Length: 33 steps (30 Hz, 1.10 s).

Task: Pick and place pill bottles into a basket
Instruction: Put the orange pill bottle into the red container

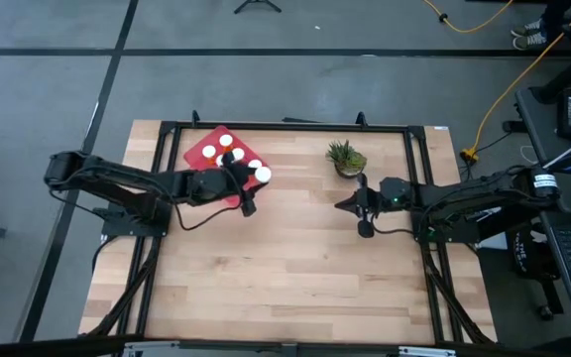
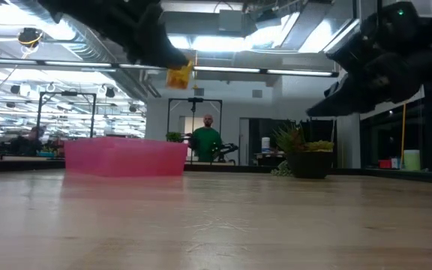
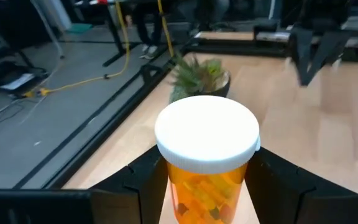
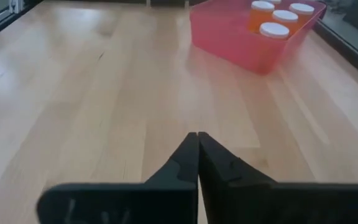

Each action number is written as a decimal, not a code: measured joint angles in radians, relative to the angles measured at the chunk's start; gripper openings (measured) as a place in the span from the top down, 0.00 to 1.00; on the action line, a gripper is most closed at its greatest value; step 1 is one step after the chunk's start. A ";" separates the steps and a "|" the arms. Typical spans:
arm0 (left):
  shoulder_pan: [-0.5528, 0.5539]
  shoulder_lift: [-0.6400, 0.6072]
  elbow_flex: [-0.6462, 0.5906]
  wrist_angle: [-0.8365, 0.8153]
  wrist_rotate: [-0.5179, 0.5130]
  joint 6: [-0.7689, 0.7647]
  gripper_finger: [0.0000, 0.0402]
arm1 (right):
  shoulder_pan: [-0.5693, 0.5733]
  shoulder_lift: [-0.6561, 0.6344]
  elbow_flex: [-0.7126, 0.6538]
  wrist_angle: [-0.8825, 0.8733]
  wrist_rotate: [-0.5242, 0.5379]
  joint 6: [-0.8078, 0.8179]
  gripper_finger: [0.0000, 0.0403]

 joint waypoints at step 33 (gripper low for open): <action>-0.073 -0.189 -0.355 0.034 -0.443 -0.377 0.54 | -0.001 0.000 -0.003 0.059 -0.003 -0.011 0.96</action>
